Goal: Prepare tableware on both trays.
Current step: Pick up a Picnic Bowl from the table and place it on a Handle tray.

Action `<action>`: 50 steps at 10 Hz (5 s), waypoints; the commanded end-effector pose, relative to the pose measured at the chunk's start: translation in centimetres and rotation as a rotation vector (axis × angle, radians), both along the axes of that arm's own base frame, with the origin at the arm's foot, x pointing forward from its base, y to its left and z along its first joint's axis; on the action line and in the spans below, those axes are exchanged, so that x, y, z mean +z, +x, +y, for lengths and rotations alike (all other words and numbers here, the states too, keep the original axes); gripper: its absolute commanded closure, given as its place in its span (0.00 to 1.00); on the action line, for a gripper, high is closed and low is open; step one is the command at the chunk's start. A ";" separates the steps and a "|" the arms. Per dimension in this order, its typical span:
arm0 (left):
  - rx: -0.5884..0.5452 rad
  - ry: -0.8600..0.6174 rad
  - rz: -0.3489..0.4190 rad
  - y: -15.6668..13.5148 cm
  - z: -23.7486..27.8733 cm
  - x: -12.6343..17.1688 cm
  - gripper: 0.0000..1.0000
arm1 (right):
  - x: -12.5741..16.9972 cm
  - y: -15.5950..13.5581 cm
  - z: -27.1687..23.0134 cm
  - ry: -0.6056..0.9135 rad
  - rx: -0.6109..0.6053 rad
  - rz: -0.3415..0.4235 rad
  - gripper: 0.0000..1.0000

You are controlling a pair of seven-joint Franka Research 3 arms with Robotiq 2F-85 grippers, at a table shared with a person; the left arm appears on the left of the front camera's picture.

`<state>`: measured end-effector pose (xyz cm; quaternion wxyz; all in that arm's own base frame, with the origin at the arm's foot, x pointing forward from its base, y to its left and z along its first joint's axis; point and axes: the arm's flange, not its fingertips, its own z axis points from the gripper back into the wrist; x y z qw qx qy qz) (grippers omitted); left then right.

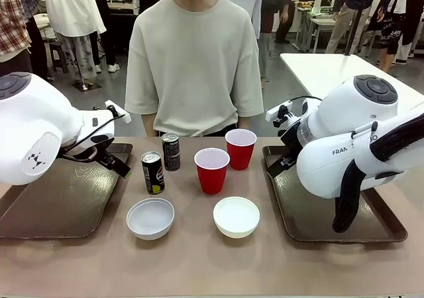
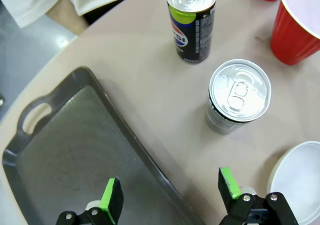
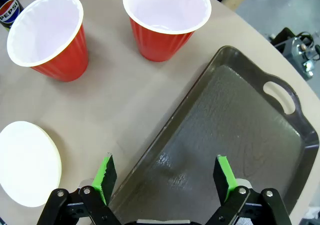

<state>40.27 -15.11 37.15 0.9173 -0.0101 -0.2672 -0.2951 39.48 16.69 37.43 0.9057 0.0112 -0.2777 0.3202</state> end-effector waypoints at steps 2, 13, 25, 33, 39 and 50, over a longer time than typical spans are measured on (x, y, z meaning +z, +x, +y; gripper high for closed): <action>0.001 -0.001 0.000 0.0 0.1 0.0 0.00 | 0.0 0.0 0.0 0.000 0.000 0.000 0.00; -0.040 0.083 0.169 -11.8 1.3 11.3 0.00 | 7.9 -12.3 -1.4 -0.150 -0.077 0.061 0.00; -0.072 -0.917 0.420 -6.7 14.2 13.5 0.00 | 12.6 -5.2 -16.5 0.950 -0.096 0.450 0.00; 0.107 -0.928 0.461 -7.0 20.5 10.9 0.00 | 8.7 -5.7 -19.7 0.885 -0.222 0.487 0.00; 0.150 -0.954 0.519 -7.1 21.1 9.7 0.00 | 9.3 -5.2 -20.3 0.938 -0.224 0.569 0.00; 0.150 -0.954 0.519 -7.1 21.1 9.7 0.00 | 9.3 -5.2 -20.3 0.938 -0.224 0.569 0.00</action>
